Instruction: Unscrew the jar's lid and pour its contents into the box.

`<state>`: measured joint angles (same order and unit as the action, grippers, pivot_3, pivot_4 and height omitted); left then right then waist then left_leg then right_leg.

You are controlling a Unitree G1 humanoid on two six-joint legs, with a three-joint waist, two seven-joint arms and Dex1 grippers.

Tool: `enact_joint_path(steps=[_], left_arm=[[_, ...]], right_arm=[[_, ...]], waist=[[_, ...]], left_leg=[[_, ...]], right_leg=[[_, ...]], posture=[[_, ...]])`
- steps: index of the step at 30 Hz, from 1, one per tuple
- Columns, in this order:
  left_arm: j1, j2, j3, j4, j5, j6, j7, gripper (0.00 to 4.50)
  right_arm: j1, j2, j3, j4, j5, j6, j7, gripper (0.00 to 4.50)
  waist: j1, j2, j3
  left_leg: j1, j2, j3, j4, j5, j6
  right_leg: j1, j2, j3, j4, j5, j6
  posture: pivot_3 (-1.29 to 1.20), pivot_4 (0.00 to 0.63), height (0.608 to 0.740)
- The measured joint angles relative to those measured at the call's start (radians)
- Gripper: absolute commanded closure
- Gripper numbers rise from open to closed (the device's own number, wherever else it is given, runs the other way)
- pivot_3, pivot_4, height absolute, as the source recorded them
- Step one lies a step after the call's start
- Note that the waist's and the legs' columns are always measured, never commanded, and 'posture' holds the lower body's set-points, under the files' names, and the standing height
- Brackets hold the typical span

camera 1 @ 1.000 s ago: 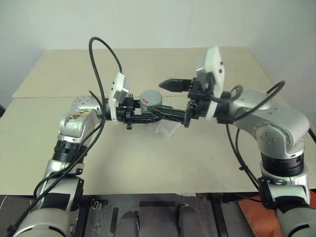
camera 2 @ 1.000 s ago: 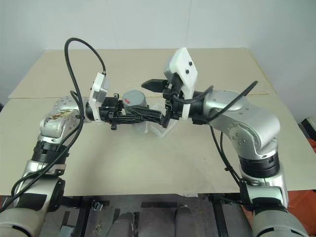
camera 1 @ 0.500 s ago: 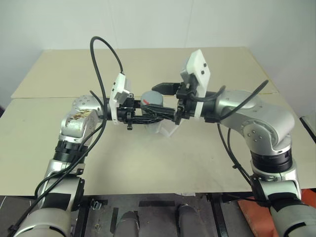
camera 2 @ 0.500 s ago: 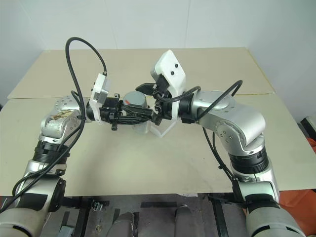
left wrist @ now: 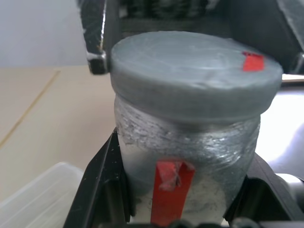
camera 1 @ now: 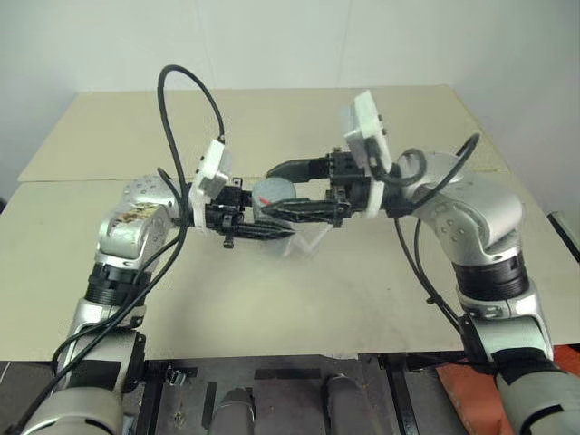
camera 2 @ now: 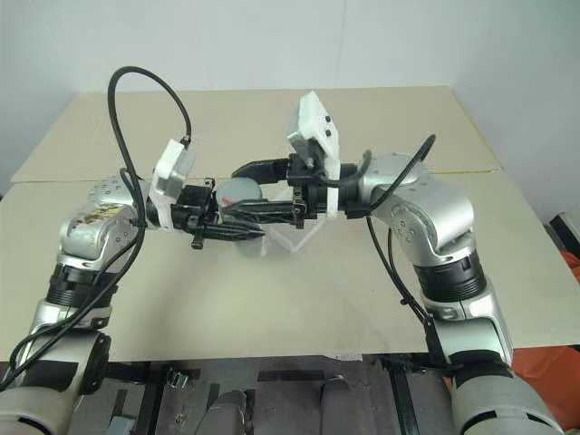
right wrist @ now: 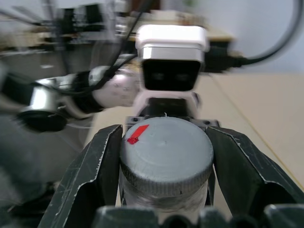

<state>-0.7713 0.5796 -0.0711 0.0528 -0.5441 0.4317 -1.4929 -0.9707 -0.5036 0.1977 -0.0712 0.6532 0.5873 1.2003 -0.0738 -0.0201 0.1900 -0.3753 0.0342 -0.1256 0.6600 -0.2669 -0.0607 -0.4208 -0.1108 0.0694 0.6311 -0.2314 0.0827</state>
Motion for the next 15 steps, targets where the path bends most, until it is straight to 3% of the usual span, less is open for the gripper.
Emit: enact_joint_path(steps=[6,11,15], left_arm=[[0.009,0.017,-0.004,-0.053,-0.014,0.029,-0.021,2.58],[0.038,0.017,0.013,-0.055,-0.020,0.031,-0.001,2.58],[0.042,0.019,0.020,-0.056,-0.026,0.031,0.021,2.58]], right_arm=[[-0.116,0.044,0.040,0.213,-0.056,-0.148,0.257,1.77],[-0.142,0.094,0.067,0.298,-0.139,-0.206,0.275,0.19],[-0.124,0.084,0.054,0.272,-0.159,-0.187,0.239,0.07]], waist=[[-0.008,0.000,0.000],[-0.021,0.000,0.000],[-0.022,0.000,0.000]], left_leg=[[0.001,0.000,0.000,0.000,0.001,-0.001],[0.000,0.000,-0.001,0.000,0.002,-0.003],[0.000,0.000,-0.002,0.000,0.002,-0.003]], right_leg=[[0.000,0.000,0.000,0.001,0.000,0.000],[-0.001,0.000,0.000,0.002,0.000,0.000],[-0.001,0.000,0.000,0.003,0.000,0.000]], posture=[[0.00,0.150,0.740],[0.00,0.150,0.740],[0.00,0.150,0.740]])
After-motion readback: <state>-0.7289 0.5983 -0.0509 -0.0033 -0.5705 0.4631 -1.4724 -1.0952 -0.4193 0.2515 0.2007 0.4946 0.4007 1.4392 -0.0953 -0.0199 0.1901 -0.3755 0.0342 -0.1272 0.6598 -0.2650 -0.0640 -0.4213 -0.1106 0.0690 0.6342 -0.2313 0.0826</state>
